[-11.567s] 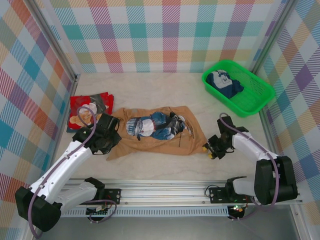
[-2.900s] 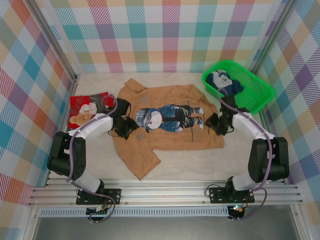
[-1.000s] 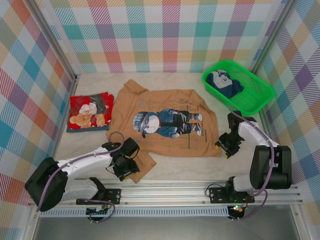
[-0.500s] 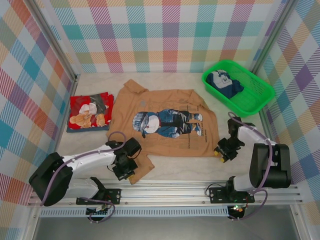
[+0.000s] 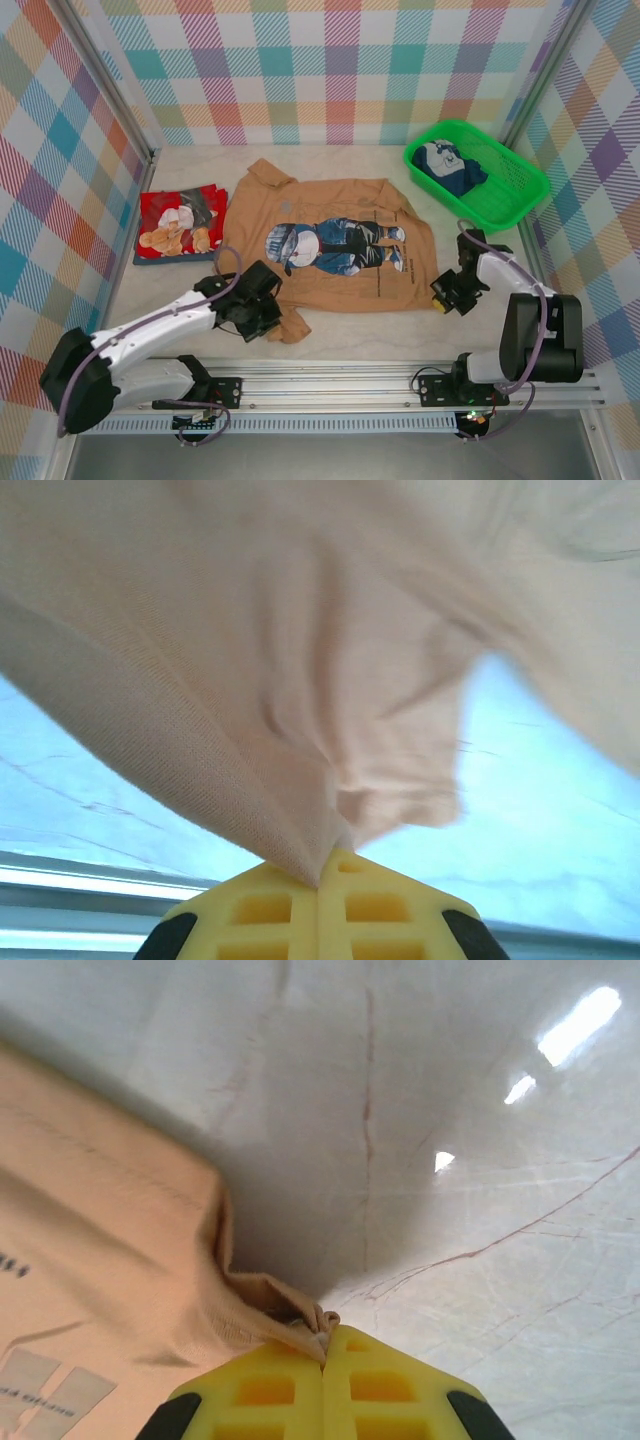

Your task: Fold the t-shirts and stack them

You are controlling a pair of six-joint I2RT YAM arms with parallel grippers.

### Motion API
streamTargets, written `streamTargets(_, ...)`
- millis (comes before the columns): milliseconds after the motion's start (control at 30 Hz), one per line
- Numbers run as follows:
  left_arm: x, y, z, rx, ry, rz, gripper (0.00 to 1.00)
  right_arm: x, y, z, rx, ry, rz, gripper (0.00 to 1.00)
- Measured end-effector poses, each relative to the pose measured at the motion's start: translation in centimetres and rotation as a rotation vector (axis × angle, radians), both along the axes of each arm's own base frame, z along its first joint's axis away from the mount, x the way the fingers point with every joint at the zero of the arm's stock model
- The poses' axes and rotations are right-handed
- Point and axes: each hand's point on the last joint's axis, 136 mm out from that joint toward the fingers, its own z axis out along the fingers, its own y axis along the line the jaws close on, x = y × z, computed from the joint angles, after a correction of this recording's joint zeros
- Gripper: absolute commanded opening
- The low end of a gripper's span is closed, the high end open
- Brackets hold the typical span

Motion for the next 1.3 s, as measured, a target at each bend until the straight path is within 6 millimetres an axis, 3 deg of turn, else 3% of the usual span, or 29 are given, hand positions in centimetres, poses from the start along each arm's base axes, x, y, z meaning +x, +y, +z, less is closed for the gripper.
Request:
streamTargets(133, 0.6, -0.6, 2.6, -0.044, -0.057, -0.020, 0.00, 0.8, -0.2, 1.7, -0.023, -0.040, 0.011, 0.00)
streamTargets(333, -0.6, 0.2, 3.6, -0.005, -0.020, -0.073, 0.00, 0.8, -0.5, 4.3, -0.051, -0.068, 0.023, 0.00)
streamTargets(633, -4.3, 0.6, 5.5, -0.046, -0.030, -0.172, 0.00, -3.0, -0.7, 7.4, -0.076, -0.094, 0.051, 0.00)
streamTargets(767, -4.2, 0.3, 6.1, -0.043, -0.048, -0.178, 0.00, -4.5, -0.8, 8.3, -0.084, -0.106, 0.054, 0.00)
streamTargets(967, -0.1, -0.9, 7.8, -0.022, -0.110, -0.097, 0.00, -4.0, -0.9, 7.3, -0.086, -0.034, 0.080, 0.00)
streamTargets(1300, 10.7, -1.5, 9.4, -0.008, -0.184, 0.014, 0.00, 3.0, -1.4, 6.8, -0.111, -0.048, 0.105, 0.00)
